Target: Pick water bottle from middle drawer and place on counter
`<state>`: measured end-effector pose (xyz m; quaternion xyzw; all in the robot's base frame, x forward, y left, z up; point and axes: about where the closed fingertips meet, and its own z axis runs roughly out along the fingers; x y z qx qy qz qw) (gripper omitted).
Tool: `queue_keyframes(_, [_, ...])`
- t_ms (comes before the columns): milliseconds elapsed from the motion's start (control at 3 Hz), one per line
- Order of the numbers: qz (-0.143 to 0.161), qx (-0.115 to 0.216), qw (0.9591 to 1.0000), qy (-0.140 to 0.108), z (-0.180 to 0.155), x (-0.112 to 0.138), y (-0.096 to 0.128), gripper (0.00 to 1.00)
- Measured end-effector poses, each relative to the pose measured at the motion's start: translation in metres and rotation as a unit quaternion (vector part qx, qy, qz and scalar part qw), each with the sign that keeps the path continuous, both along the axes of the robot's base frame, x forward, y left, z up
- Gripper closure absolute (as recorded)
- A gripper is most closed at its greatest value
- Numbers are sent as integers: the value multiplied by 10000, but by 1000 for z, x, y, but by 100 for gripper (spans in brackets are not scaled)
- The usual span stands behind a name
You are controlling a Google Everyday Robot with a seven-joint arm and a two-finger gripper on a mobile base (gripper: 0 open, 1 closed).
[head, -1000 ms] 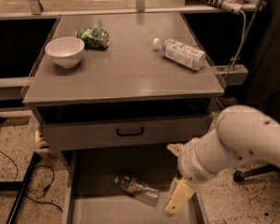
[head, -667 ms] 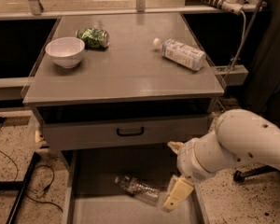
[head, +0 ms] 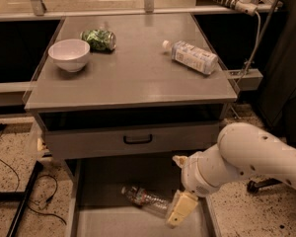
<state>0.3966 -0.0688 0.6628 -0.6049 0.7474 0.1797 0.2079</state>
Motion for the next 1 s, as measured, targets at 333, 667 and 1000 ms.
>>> queue_keyframes(333, [-4, 63, 9999, 146, -56, 6, 8, 0])
queue_keyframes(667, [-7, 112, 9997, 204, -130, 12, 25, 0])
queue_keyframes(1000, [5, 204, 9998, -1, -187, 28, 42, 0])
